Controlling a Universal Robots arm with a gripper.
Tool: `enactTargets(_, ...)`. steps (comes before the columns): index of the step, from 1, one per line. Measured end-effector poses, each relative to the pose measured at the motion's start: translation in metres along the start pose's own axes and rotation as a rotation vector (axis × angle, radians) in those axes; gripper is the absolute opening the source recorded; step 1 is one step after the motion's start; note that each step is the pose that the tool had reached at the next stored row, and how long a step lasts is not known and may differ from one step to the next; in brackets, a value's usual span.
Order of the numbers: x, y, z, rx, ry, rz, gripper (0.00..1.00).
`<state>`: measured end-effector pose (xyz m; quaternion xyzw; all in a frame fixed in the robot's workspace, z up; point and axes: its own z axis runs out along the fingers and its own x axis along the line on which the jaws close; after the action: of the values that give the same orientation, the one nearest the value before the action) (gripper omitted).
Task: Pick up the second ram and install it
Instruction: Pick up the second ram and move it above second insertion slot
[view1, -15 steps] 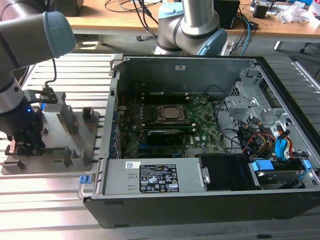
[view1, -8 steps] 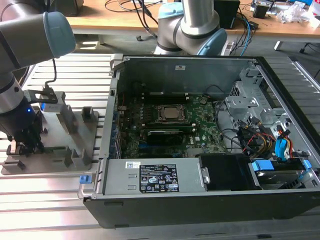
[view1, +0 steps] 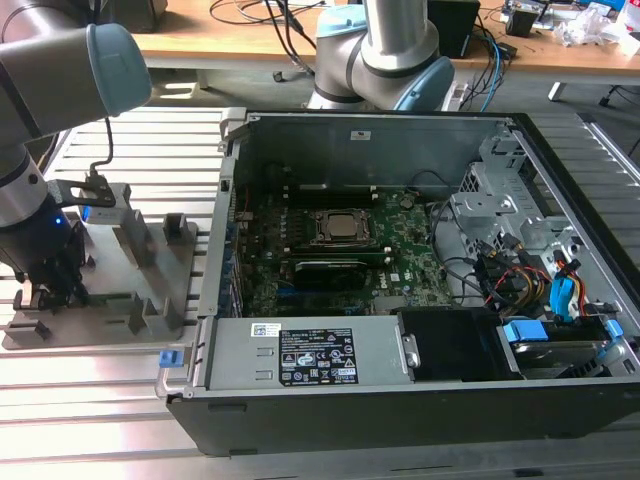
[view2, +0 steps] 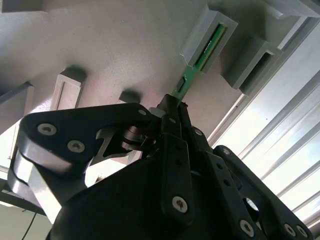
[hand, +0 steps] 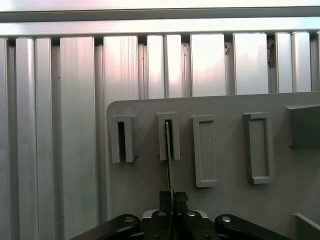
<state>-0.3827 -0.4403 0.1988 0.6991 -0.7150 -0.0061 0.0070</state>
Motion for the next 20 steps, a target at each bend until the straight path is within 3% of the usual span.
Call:
enactTargets(13, -0.0001, -0.0001, -0.0002, 0.0006, 0.0002, 0.000, 0.14)
enactTargets(20, 0.0000, 0.0002, -0.0097, 0.0001, 0.0005, 0.000, 0.14)
